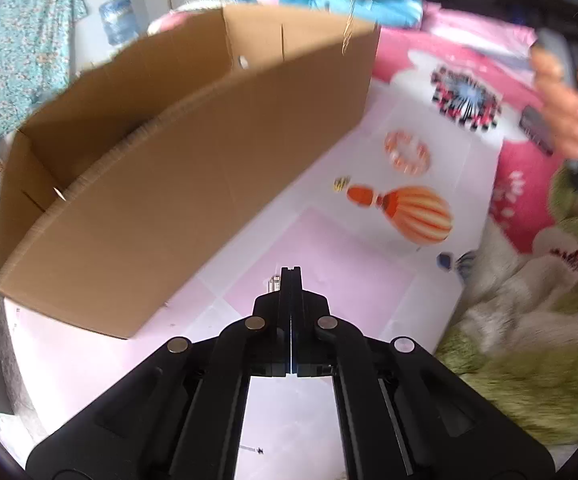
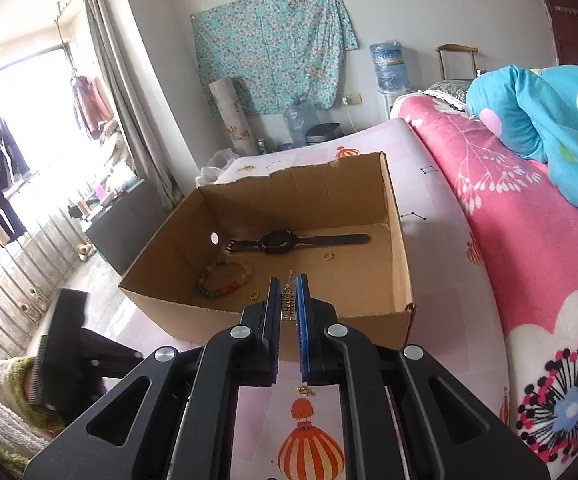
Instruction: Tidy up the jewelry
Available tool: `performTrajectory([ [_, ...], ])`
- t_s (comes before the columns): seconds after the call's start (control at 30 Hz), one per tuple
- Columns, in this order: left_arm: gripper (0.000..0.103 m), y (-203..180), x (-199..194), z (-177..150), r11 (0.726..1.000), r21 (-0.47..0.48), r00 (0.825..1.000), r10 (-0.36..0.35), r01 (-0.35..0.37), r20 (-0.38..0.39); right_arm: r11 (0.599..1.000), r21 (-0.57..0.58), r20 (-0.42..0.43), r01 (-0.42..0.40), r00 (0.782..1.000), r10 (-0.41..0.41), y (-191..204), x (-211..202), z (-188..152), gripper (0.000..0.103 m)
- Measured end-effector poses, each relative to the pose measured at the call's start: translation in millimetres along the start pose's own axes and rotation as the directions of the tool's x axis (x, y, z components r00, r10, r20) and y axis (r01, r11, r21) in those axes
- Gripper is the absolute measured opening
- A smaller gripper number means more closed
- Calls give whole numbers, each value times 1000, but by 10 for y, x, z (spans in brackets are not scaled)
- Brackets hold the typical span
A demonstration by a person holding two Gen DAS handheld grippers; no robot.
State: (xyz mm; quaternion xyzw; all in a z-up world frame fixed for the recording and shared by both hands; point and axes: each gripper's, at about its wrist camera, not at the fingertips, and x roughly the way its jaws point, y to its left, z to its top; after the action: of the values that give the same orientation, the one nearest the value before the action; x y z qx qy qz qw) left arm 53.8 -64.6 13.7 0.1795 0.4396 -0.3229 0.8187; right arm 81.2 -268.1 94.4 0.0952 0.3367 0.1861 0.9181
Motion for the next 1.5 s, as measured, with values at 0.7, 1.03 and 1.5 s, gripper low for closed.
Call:
performTrajectory([
  [0.7, 13, 164, 360, -61, 994, -109, 993, -8, -6, -122, 990, 85, -158, -117, 979, 129, -28, 198, -385, 8],
  [1.03, 5, -25, 424, 15, 999, -12, 988, 36, -38, -151, 982, 124, -207, -142, 964, 166, -4, 332, -557, 8],
  [1.5, 4, -64, 13, 55, 998, -55, 998, 23, -26, -59, 983, 117, -171, -142, 972, 161, -21, 204, -489, 8],
])
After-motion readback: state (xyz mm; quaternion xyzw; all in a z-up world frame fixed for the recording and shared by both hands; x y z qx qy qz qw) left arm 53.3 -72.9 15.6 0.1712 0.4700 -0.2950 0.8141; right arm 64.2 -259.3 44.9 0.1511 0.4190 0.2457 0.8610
